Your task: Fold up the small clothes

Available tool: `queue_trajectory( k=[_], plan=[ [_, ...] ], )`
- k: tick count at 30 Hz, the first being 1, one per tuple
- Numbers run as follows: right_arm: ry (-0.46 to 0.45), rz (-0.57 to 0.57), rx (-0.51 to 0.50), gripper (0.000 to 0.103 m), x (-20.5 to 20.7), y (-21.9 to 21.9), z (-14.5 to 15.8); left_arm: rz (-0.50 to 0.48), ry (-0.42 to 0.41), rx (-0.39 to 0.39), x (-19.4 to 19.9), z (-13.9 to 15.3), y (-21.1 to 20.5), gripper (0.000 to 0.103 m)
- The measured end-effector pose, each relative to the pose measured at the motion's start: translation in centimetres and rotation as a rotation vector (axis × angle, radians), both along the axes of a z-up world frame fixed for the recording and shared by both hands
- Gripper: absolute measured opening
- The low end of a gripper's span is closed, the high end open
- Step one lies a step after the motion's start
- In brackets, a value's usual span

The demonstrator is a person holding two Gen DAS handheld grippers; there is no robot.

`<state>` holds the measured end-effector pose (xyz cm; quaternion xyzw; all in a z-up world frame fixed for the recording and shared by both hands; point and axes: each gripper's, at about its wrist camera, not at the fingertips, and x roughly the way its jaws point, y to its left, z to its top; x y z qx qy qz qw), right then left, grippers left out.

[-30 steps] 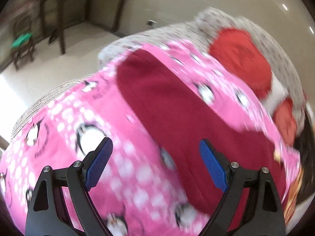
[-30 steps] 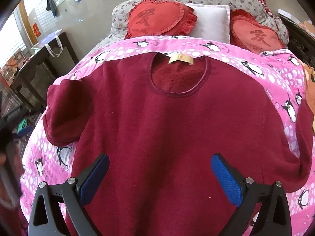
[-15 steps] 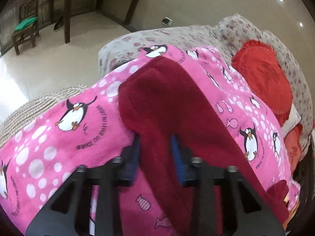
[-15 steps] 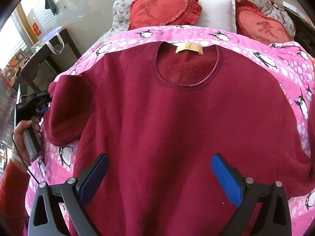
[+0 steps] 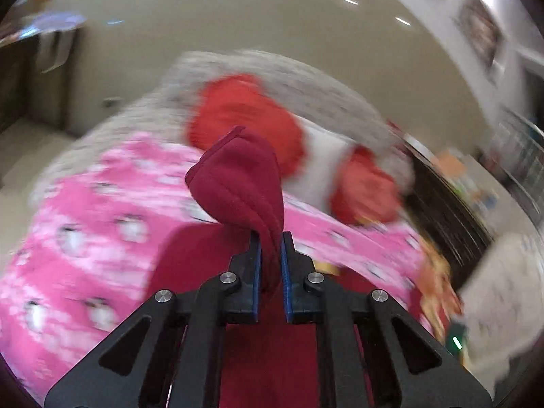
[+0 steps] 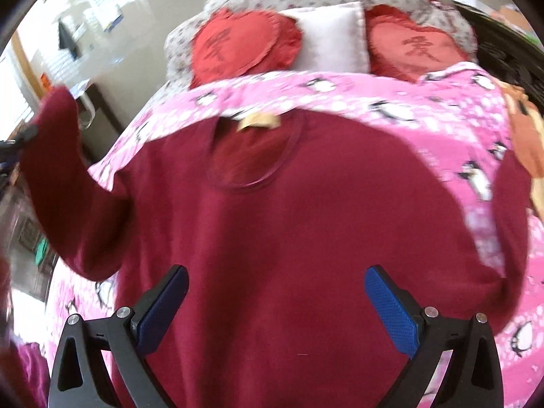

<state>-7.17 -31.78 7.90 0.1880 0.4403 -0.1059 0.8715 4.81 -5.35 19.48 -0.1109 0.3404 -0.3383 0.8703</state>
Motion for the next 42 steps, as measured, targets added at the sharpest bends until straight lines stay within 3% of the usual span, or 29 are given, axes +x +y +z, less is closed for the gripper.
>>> queue_trajectory(
  k=[3,7,9,12,14,15,17,19,22,24,26,28,32,37,38,40,42],
  plan=[
    [0.001,-0.069,-0.021,0.103,-1.9,-2.6,0.4,-0.129,0.055,0.019,-2.9,-2.3,-5.7,0.009],
    [0.005,-0.167,-0.004,0.103,-4.5,-6.5,0.7,-0.266,0.166,0.1,-6.3,-8.5,-11.8,0.01],
    [0.02,-0.203,-0.003,0.103,-5.5,-7.9,0.7,-0.322,0.179,0.164,-8.1,-11.1,-13.7,0.01],
    [0.022,-0.225,0.004,0.103,-6.7,-9.2,0.7,-0.377,0.186,0.255,-9.9,-12.5,-14.4,0.029],
    [0.009,-0.22,0.014,0.103,-6.9,-9.3,0.8,-0.405,0.182,0.257,-11.1,-11.8,-13.3,0.049],
    [0.002,-0.211,0.025,0.103,-6.6,-9.2,0.8,-0.41,0.165,0.249,-11.5,-10.9,-12.3,0.053],
    [-0.02,-0.179,0.058,0.103,-6.1,-8.5,0.8,-0.386,0.121,0.242,-11.8,-9.3,-10.1,0.067],
    [-0.032,-0.138,0.075,0.103,-5.5,-7.6,0.7,-0.326,0.064,0.249,-11.4,-8.2,-7.3,0.072],
    [-0.028,-0.066,0.046,0.103,-4.2,-6.1,0.2,-0.149,-0.011,0.34,-9.4,-8.1,-3.7,0.072],
    [-0.013,-0.022,-0.004,0.103,-3.1,-5.2,-0.3,-0.024,-0.019,0.401,-7.5,-9.0,-1.8,0.072],
    [-0.003,0.028,-0.05,0.101,-2.0,-4.4,-1.0,0.067,0.025,0.441,-5.7,-10.8,-0.3,0.072],
    [-0.005,0.094,-0.078,0.092,-1.1,-3.6,-1.2,0.117,0.107,0.452,-4.3,-12.9,0.8,0.072],
    [-0.001,0.218,-0.177,0.088,0.5,-2.4,-1.5,0.124,0.245,0.412,-3.5,-16.0,2.1,0.072],
    [0.118,0.315,-0.286,0.088,1.8,-3.3,-4.1,0.117,0.223,0.426,-4.4,-16.0,1.7,0.072],
    [0.115,0.322,-0.285,0.082,1.6,-3.6,-4.4,0.115,0.221,0.427,-4.5,-16.0,1.6,0.072],
    [0.081,0.328,-0.306,0.061,0.8,-3.8,-4.3,0.116,0.231,0.423,-4.1,-16.2,1.7,0.072],
    [0.078,0.311,-0.354,0.018,0.2,-3.8,-4.0,0.127,0.244,0.409,-3.5,-16.1,2.0,0.072]
  ],
)
